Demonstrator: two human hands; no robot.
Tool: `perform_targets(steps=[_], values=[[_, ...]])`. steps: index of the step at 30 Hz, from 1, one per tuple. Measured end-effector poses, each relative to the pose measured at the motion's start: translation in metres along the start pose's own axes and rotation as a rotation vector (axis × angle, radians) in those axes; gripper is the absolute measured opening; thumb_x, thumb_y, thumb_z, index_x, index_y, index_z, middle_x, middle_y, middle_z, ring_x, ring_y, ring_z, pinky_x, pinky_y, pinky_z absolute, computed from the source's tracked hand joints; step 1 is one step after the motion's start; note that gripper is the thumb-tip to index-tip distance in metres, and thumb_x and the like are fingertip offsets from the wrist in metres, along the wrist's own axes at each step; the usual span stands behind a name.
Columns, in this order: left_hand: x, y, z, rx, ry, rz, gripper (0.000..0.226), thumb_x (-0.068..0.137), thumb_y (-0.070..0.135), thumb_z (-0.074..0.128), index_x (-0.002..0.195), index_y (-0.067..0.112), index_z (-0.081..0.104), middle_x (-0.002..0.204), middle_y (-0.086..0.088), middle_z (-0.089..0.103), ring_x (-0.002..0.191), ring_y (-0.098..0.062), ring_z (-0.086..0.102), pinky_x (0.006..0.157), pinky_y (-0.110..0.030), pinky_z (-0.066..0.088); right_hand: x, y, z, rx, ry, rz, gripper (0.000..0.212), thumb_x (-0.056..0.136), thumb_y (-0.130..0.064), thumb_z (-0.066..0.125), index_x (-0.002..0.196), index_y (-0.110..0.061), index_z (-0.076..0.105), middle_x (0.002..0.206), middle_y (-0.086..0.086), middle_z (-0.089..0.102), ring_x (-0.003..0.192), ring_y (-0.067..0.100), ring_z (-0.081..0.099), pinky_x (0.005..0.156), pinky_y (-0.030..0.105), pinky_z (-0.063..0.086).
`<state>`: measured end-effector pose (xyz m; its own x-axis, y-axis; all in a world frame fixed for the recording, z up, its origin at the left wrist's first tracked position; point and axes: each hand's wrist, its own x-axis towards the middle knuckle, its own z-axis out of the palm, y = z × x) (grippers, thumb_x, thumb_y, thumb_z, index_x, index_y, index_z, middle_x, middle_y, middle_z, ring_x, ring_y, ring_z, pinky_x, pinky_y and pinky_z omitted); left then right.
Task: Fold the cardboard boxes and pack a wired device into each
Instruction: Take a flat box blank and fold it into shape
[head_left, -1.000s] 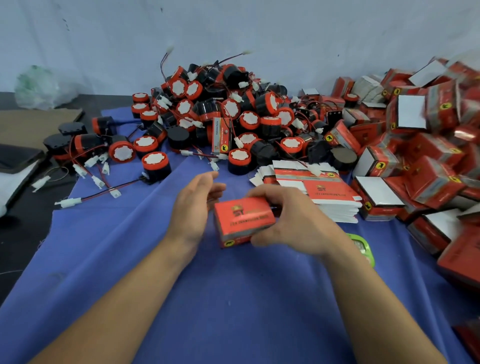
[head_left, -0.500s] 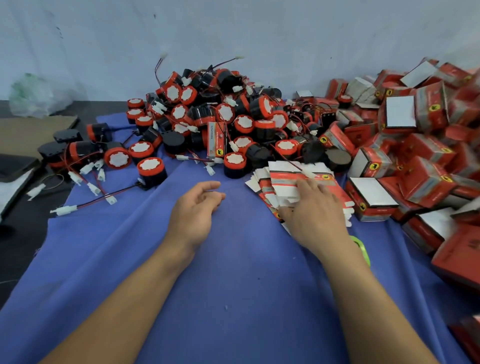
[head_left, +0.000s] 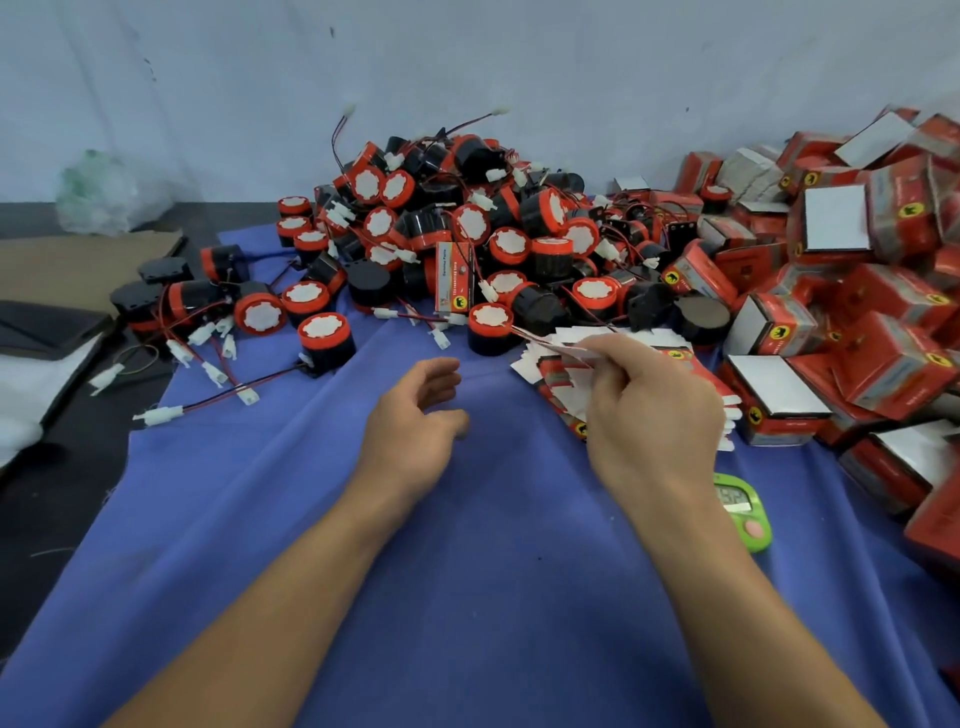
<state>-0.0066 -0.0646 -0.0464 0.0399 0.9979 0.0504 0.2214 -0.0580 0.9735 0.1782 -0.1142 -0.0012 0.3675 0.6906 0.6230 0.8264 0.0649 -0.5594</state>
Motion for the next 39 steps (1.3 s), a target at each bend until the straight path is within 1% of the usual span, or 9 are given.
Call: perform_targets(steps=[5, 8, 11, 14, 16, 19, 23, 28, 39], values=[[-0.001, 0.005, -0.001, -0.085, 0.033, 0.091, 0.052, 0.086, 0.022, 0.07, 0.13, 0.047, 0.059, 0.131, 0.03, 0.06, 0.125, 0.009, 0.053, 0.088, -0.013, 0.046, -0.002, -0.005, 0.002, 0.452, -0.094, 0.087, 0.029, 0.095, -0.005, 0.057, 0.094, -0.024, 0.079, 0.066, -0.015, 0.065, 0.065, 0.005, 0.055, 0.06, 0.023, 0.044], [0.002, 0.009, -0.005, -0.141, 0.071, 0.092, 0.013, 0.083, 0.033, 0.064, 0.087, 0.024, 0.072, 0.087, 0.017, 0.069, 0.084, -0.001, 0.061, 0.078, -0.022, 0.047, 0.001, -0.004, 0.005, 0.697, -0.19, 0.258, 0.022, 0.09, -0.008, 0.06, 0.089, -0.016, 0.08, 0.078, 0.006, 0.074, 0.078, 0.027, 0.068, 0.07, 0.039, 0.057], [0.004, 0.009, -0.008, -0.171, 0.082, 0.022, 0.031, 0.093, 0.023, 0.068, 0.063, 0.016, 0.07, 0.065, 0.005, 0.06, 0.061, -0.007, 0.049, 0.06, -0.022, 0.043, 0.005, 0.003, 0.009, 0.727, -0.242, 0.442, 0.021, 0.089, -0.014, 0.062, 0.09, 0.006, 0.068, 0.09, 0.037, 0.062, 0.069, 0.039, 0.058, 0.064, 0.047, 0.053], [0.002, 0.014, -0.013, -0.295, 0.011, -0.093, 0.038, 0.101, 0.017, 0.06, 0.067, 0.017, 0.079, 0.07, -0.012, 0.072, 0.059, -0.017, 0.061, 0.055, -0.026, 0.045, 0.005, 0.01, 0.014, 0.682, -0.272, 0.571, 0.016, 0.096, -0.011, 0.063, 0.082, -0.01, 0.071, 0.078, 0.012, 0.074, 0.068, 0.019, 0.069, 0.056, 0.03, 0.056], [0.002, 0.016, -0.016, -0.377, -0.019, -0.148, 0.035, 0.102, 0.02, 0.057, 0.075, 0.014, 0.08, 0.075, -0.015, 0.073, 0.062, -0.018, 0.062, 0.056, -0.026, 0.044, 0.002, 0.009, 0.015, 0.495, -0.229, 0.534, 0.01, 0.094, -0.022, 0.069, 0.099, -0.03, 0.073, 0.077, -0.016, 0.075, 0.075, -0.001, 0.069, 0.054, 0.008, 0.047], [0.004, 0.016, -0.02, -0.451, -0.041, -0.192, 0.026, 0.103, 0.02, 0.058, 0.089, 0.013, 0.078, 0.084, -0.009, 0.076, 0.066, -0.014, 0.062, 0.055, -0.023, 0.047, -0.008, 0.001, 0.014, 0.193, -0.139, 0.358, 0.071, 0.089, -0.028, 0.076, 0.147, -0.046, 0.04, 0.124, -0.022, 0.064, 0.098, -0.018, 0.058, 0.082, 0.011, 0.045], [0.005, 0.014, -0.018, -0.405, -0.023, -0.178, 0.017, 0.1, 0.017, 0.065, 0.096, 0.016, 0.081, 0.097, -0.004, 0.079, 0.082, -0.017, 0.064, 0.061, -0.019, 0.053, -0.019, -0.012, 0.022, 0.095, -0.062, -0.088, 0.058, 0.083, 0.004, 0.073, 0.131, -0.026, 0.066, 0.139, -0.002, 0.062, 0.126, 0.017, 0.042, 0.105, 0.043, 0.047], [0.003, 0.017, -0.02, -0.45, -0.243, -0.094, 0.019, 0.088, 0.018, 0.073, 0.104, 0.016, 0.083, 0.109, -0.01, 0.079, 0.095, -0.019, 0.075, 0.073, -0.023, 0.059, -0.032, -0.029, 0.032, 0.218, -0.351, -0.124, 0.059, 0.088, -0.014, 0.076, 0.142, -0.024, 0.057, 0.158, -0.007, 0.044, 0.149, 0.013, 0.029, 0.118, 0.026, 0.027], [0.004, 0.013, -0.025, -0.344, -0.351, -0.007, 0.037, 0.092, -0.007, 0.061, 0.106, 0.019, 0.084, 0.111, -0.011, 0.079, 0.102, -0.025, 0.076, 0.08, -0.027, 0.06, -0.027, -0.027, 0.031, 0.257, -0.379, -0.17, 0.053, 0.08, -0.005, 0.079, 0.118, -0.031, 0.053, 0.16, -0.011, 0.036, 0.151, 0.008, 0.025, 0.108, 0.014, 0.025]])
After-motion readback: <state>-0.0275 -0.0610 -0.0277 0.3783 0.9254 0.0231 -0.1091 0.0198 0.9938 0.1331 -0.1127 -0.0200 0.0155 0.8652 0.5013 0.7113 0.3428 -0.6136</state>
